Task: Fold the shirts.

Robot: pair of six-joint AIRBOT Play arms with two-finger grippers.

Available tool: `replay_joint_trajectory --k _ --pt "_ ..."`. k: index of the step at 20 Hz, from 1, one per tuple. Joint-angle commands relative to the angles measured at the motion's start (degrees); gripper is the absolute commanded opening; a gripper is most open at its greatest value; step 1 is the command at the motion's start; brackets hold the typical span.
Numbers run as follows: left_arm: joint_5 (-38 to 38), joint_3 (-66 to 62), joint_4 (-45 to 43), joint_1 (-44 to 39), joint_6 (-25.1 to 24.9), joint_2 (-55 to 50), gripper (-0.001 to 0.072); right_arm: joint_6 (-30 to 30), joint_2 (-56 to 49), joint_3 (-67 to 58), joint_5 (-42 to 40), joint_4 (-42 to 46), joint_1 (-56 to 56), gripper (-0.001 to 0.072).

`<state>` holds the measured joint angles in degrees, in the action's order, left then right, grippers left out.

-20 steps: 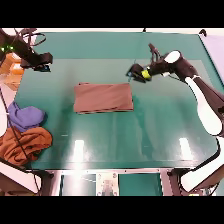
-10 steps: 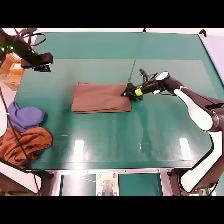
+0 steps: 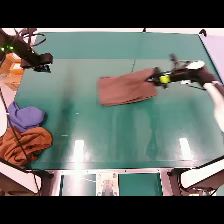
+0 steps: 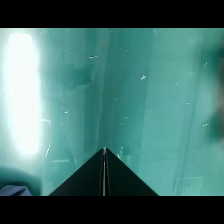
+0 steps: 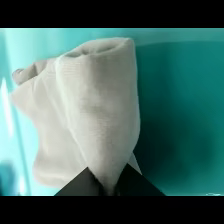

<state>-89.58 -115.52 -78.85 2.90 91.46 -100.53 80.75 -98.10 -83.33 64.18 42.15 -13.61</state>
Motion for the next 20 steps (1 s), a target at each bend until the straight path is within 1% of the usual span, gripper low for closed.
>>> replay_joint_trajectory --k 1,5,10,12,15,20 --pt "0.02 0.0 -0.02 0.0 0.0 0.04 0.0021 1.79 6.27 1.33 3.52 7.04 -16.59 0.0013" --pt "0.42 0.0 0.0 0.0 0.0 0.04 0.0021 1.86 12.96 6.88 3.67 12.76 -36.83 0.0012" --pt "0.55 0.0 0.07 0.0 -0.02 0.04 0.0021 1.66 21.0 18.38 2.1 14.08 -61.79 0.0012" --pt "0.68 0.0 0.72 0.0 -0.48 0.04 0.0021 1.49 23.67 23.93 1.22 14.08 -69.99 0.0012" --pt "1.27 0.0 2.62 0.0 -1.14 0.04 0.0021 -1.42 24.46 31.01 0.52 14.08 -75.54 0.0012" --pt "1.51 0.0 3.45 0.0 -1.49 0.04 0.0021 -2.32 24.46 39.91 -4.35 14.14 -74.88 0.0014"
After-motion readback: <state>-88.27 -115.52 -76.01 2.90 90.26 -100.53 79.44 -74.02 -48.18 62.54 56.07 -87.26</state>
